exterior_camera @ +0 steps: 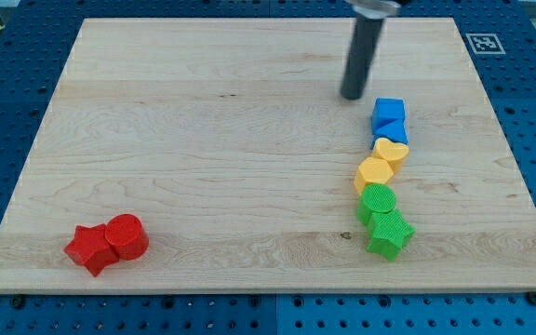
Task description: Slide the red star down a bit
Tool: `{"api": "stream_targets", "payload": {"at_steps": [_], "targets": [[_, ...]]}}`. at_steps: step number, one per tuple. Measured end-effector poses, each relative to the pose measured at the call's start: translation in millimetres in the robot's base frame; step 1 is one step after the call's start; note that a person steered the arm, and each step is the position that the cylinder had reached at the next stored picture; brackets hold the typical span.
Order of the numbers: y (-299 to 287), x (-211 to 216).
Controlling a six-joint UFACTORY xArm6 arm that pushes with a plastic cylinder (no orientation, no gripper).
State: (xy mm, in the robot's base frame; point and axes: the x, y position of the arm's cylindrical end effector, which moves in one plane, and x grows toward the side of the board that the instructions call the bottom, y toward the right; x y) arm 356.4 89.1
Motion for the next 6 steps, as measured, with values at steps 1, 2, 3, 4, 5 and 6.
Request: {"api": "stream_targets", "payload": {"at_steps": [1, 2, 3, 4, 5, 6], "targets": [[-77, 0], [-166, 12], [-237, 38], [-279, 91], [-293, 156], [-305, 220]]}}
